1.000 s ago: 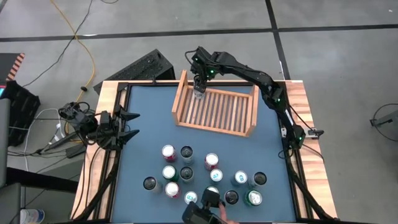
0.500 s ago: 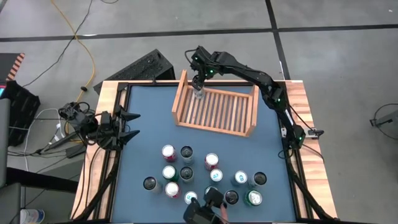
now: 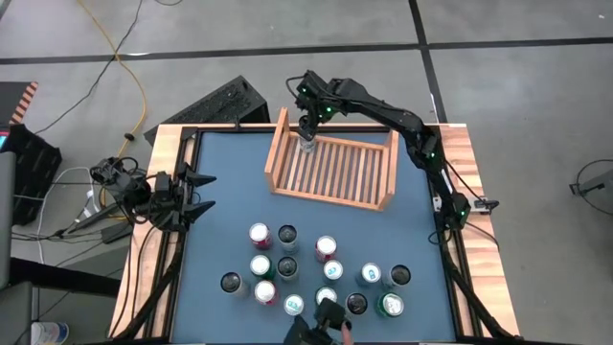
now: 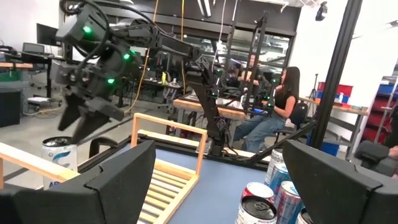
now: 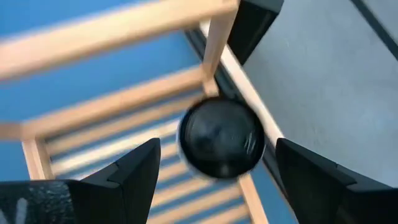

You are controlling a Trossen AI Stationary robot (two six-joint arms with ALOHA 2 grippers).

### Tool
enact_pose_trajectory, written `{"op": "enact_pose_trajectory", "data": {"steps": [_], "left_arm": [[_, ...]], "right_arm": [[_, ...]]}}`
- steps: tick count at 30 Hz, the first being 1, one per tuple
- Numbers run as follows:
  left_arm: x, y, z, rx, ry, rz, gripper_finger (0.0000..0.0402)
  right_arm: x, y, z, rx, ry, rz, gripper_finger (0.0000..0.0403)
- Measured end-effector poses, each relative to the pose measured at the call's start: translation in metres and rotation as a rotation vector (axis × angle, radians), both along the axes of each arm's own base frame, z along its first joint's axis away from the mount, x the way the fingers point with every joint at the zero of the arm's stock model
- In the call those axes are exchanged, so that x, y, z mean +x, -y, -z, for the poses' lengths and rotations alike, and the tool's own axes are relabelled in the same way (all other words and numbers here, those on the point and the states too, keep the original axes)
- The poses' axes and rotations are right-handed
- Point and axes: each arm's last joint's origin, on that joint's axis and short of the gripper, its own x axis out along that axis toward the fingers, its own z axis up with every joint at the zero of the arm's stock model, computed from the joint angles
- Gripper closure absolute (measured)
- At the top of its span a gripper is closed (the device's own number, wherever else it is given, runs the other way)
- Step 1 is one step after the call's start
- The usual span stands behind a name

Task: Place canned beverage on shelf
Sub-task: Put the white blue soda can on the shelf

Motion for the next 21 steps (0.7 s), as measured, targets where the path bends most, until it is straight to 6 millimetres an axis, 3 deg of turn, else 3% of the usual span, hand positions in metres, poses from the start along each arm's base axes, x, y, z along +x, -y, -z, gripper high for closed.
{"op": "enact_pose_trajectory", "data": {"steps": [2,5,10,13,16,18,21], "left_arm": [[0.0,0.0,0.0,0.0,0.0,-0.001,0.006],[0.0,0.0,0.0,0.005,-0.001,-0.003,0.006],[0.0,0.0,0.0,-0.009,0.0,-0.005,0.006],[0.0,0.0,0.0,-0.014,0.002,-0.001,0.006],[0.0,0.0,0.0,-0.014,0.002,0.0,0.006],[0.0,0.0,0.001,-0.003,-0.003,0.006,0.006],[0.0,0.0,0.0,0.017,-0.005,0.007,0.006]], "right_arm": [[-0.002,-0.008,-0.008,-0.021,-0.01,-0.008,0.0097],[-0.022,-0.024,-0.036,-0.014,-0.035,-0.03,0.0097],[-0.086,-0.058,-0.1,-0.009,-0.072,-0.006,0.0097],[-0.117,-0.073,-0.125,-0.056,-0.054,0.054,0.0097],[-0.134,-0.083,-0.119,-0.081,-0.01,0.085,0.0097],[-0.139,-0.09,-0.095,-0.086,0.038,0.088,0.0097],[-0.134,-0.091,-0.062,-0.196,0.263,0.073,0.0097]]}}
